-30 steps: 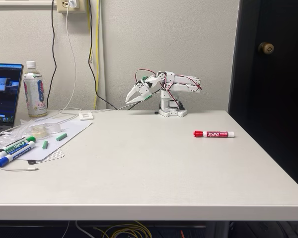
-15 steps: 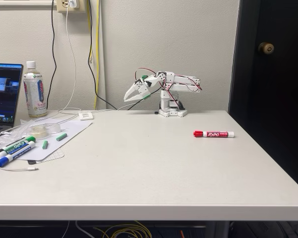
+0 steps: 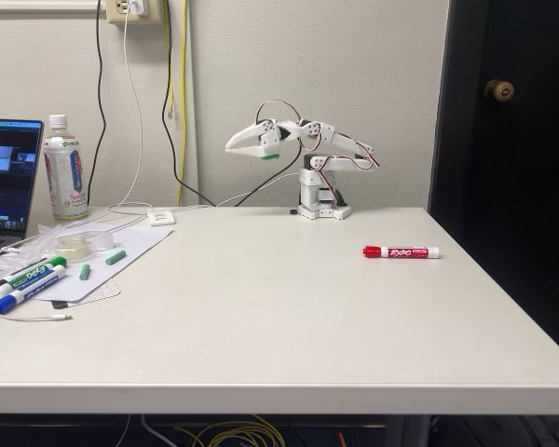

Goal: Pick up the red marker.

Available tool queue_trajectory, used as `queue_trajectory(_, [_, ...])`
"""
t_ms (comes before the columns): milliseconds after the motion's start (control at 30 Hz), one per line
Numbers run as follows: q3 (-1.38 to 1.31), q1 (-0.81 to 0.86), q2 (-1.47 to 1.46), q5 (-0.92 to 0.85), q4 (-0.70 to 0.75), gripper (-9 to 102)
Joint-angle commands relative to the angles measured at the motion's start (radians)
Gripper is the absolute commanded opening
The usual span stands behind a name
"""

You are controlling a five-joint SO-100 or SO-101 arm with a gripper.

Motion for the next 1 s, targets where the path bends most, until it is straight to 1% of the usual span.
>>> queue_trajectory(0, [-0.063,-0.061,0.009,0.003,-0.049,0])
queue_trajectory(233, [-0.051,-0.316,0.008,-0.034,-0.216,0])
queue_trajectory(367, [-0.074,-0.494,-0.014,-0.15,-0.224,0])
queue_trajectory(467, [-0.083,-0.641,-0.018,-0.287,-0.201,0])
queue_trajectory(567, [-0.152,-0.73,-0.114,-0.333,-0.16,0])
queue_trajectory(667, [-0.341,-0.807,-0.322,-0.379,-0.078,0])
queue_trajectory(833, [-0.701,-0.948,-0.649,-0.492,0.118,0])
queue_trajectory(900, [-0.765,-1.0,-0.699,-0.522,0.15,0])
queue_trajectory(967, [-0.773,-1.029,-0.706,-0.532,0.152,0])
